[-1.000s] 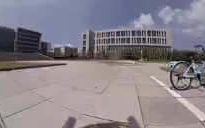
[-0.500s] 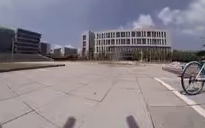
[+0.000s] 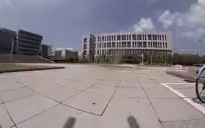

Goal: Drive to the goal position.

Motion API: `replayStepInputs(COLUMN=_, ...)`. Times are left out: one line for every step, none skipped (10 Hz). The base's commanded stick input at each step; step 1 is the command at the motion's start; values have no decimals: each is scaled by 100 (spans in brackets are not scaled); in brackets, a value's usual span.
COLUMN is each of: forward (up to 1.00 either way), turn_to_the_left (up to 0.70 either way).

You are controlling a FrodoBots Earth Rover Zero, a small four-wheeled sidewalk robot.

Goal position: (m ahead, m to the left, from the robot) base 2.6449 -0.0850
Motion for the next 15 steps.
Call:
replayStepInputs(forward=70, turn_to_the_left=-12)
replayStepInputs(forward=70, turn_to_the_left=0)
replayStepInputs(forward=70, turn_to_the_left=0)
replayStepInputs(forward=70, turn_to_the_left=0)
replayStepInputs(forward=70, turn_to_the_left=0)
replayStepInputs(forward=70, turn_to_the_left=0)
replayStepInputs(forward=70, turn_to_the_left=0)
replayStepInputs(forward=70, turn_to_the_left=0)
replayStepInputs(forward=70, turn_to_the_left=0)
replayStepInputs(forward=70, turn_to_the_left=-23)
replayStepInputs(forward=70, turn_to_the_left=-35)
replayStepInputs(forward=70, turn_to_the_left=-35)
replayStepInputs(forward=70, turn_to_the_left=-35)
replayStepInputs(forward=70, turn_to_the_left=-32)
replayStepInputs(forward=70, turn_to_the_left=-28)
